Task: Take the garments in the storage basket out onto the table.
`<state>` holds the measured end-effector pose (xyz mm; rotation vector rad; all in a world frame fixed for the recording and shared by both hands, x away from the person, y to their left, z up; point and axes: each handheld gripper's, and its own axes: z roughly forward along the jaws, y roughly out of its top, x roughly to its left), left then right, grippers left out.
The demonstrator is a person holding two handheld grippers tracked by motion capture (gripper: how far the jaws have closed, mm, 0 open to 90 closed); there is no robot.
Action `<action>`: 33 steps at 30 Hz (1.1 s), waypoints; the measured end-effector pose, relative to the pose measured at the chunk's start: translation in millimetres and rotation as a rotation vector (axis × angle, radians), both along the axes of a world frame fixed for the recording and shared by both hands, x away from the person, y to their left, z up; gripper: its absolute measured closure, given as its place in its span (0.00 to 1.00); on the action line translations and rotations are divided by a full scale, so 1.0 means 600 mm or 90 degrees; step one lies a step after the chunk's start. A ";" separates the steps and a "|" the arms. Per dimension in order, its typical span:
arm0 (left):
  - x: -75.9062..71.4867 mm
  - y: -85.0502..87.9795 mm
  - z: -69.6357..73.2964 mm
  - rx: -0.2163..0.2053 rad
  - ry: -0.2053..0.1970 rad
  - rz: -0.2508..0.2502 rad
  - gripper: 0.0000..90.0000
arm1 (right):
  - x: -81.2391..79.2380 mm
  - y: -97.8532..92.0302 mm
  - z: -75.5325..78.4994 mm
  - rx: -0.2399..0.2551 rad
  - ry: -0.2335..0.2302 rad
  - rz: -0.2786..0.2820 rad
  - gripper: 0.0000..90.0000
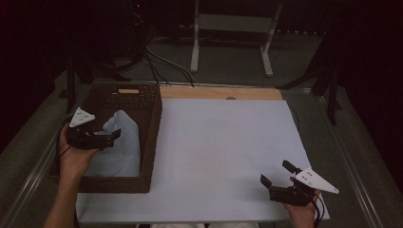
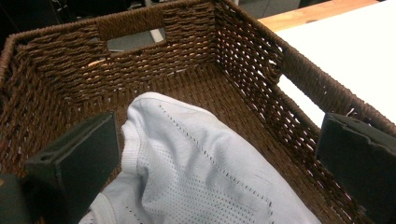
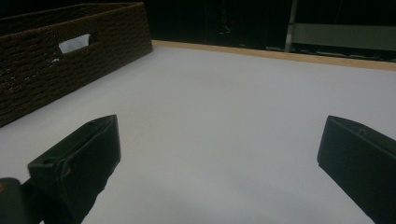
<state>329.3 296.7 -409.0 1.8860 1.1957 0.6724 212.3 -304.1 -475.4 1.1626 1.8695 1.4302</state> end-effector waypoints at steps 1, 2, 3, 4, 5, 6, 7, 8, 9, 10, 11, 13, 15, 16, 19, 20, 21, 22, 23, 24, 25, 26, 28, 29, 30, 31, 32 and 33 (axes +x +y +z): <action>0.000 0.000 0.000 0.000 0.000 0.000 0.01 | 0.000 0.000 0.000 0.000 0.000 0.000 0.00; 0.001 0.001 -0.001 0.004 -0.002 0.003 0.01 | 0.000 0.000 0.000 0.000 0.000 0.000 0.00; 0.002 0.001 -0.001 0.005 -0.003 0.003 0.01 | 0.000 0.000 0.000 0.000 0.000 0.000 0.00; 0.003 0.001 -0.002 0.005 -0.003 0.003 0.01 | 0.000 0.001 0.000 -0.001 0.000 0.000 0.00; 0.005 0.002 -0.003 0.007 -0.001 0.004 0.01 | 0.000 0.001 0.000 -0.001 0.000 0.001 0.00; 0.006 0.002 -0.004 0.008 0.001 0.005 0.01 | 0.000 0.001 0.000 -0.002 0.000 0.001 0.00; 0.008 0.002 -0.005 0.009 0.004 0.004 0.01 | 0.000 0.001 0.000 -0.001 0.000 0.001 0.00; 0.009 0.002 -0.006 0.009 0.005 0.003 0.01 | 0.000 0.001 0.000 -0.001 0.000 0.001 0.00; 0.010 0.003 -0.008 0.010 0.006 0.001 0.01 | 0.000 0.001 0.000 -0.001 0.000 0.001 0.00; 0.011 0.003 -0.009 0.013 0.007 -0.001 0.01 | 0.000 0.001 0.000 0.000 0.000 0.000 0.00; 0.013 0.003 -0.011 0.017 0.010 -0.001 0.01 | 0.000 0.000 0.000 0.000 0.000 0.000 0.00; 0.016 0.005 -0.013 0.015 0.017 -0.001 0.01 | 0.000 0.001 0.000 0.000 0.000 0.001 0.00; 0.019 0.007 -0.015 0.016 0.024 0.000 0.01 | 0.000 0.001 0.000 -0.001 0.000 0.001 0.00; 0.021 0.007 -0.016 0.016 0.026 0.001 0.01 | 0.000 0.001 0.000 -0.001 0.000 0.001 0.00; 0.024 0.008 -0.018 0.019 0.024 0.002 0.01 | 0.000 0.001 0.000 -0.001 0.000 0.001 0.00; 0.025 0.008 -0.019 0.020 0.025 0.002 0.01 | 0.000 0.001 0.000 -0.001 0.001 0.000 0.00; 0.026 0.008 -0.020 0.023 0.027 0.002 0.01 | 0.000 0.001 0.000 -0.001 0.001 -0.001 0.00; 0.027 0.008 -0.021 0.026 0.029 0.001 0.01 | 0.000 0.000 0.000 -0.001 0.001 0.000 0.00; 0.029 0.008 -0.023 0.028 0.031 0.000 0.01 | 0.000 0.001 -0.001 -0.001 0.001 0.000 0.00; 0.030 0.008 -0.024 0.029 0.033 0.000 0.01 | 0.000 0.001 0.000 -0.002 0.001 0.000 0.00; 0.032 0.008 -0.025 0.030 0.037 0.000 0.01 | 0.000 0.001 0.000 -0.002 0.001 0.001 0.00; 0.033 0.009 -0.026 0.031 0.039 -0.002 0.01 | 0.000 0.001 -0.001 -0.002 0.000 0.001 0.00; 0.036 0.009 -0.029 0.033 0.039 -0.004 0.01 | 0.000 0.002 -0.001 -0.002 0.002 0.001 0.00; 0.037 0.010 -0.030 0.035 0.040 -0.003 0.01 | 0.001 0.002 -0.001 -0.002 0.001 0.001 0.00; 0.039 0.011 -0.031 0.037 0.044 -0.004 0.01 | 0.001 0.001 -0.001 -0.002 0.001 0.001 0.00; 0.040 0.012 -0.033 0.033 0.048 -0.005 0.01 | 0.001 0.001 -0.001 -0.002 0.001 0.001 0.00; 0.042 0.012 -0.034 0.030 0.052 -0.007 0.01 | 0.001 0.001 -0.001 -0.002 0.002 0.001 0.00; 0.042 0.012 -0.034 0.030 0.052 -0.007 0.01 | 0.001 0.001 -0.001 -0.002 0.002 0.001 0.00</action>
